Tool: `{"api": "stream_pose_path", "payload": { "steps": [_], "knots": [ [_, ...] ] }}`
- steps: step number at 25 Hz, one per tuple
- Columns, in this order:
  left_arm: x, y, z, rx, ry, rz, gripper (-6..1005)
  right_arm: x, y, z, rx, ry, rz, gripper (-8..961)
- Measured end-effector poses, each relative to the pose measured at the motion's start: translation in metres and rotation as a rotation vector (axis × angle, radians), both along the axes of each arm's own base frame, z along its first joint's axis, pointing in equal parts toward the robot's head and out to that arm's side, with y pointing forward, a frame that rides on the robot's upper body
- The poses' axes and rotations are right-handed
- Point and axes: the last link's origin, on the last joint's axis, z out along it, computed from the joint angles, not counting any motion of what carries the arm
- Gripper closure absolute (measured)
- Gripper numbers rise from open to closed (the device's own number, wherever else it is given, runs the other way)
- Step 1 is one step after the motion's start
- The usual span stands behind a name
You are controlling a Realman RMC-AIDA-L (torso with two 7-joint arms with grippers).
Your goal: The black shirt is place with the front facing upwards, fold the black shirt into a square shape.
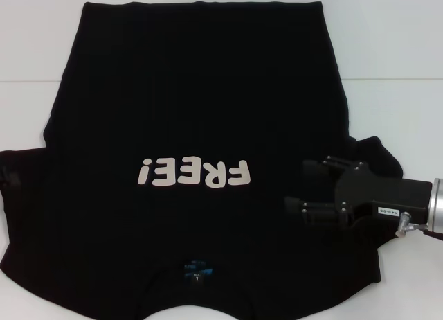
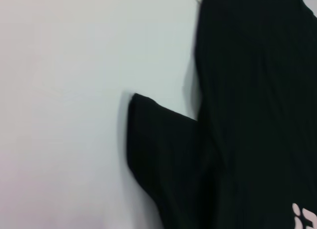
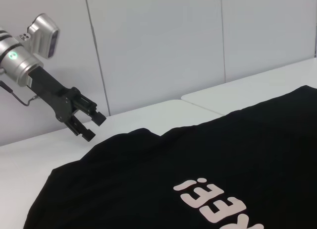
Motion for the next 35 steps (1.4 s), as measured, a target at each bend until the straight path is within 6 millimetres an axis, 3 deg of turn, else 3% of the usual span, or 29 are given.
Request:
{"api": "stream_pose_path", "payload": {
  "steps": [7,35],
  "knots": [
    [-0.003,0.005,-0.013,0.001,-0.004,0.014,85,0.000,0.000,0.000,0.000,0.000,-0.001,39],
    [0.001,0.017,-0.030,-0.003,0.028,0.021,86,-0.003,-0.001,0.001,-0.017,0.017,-0.006,39]
  ]
}}
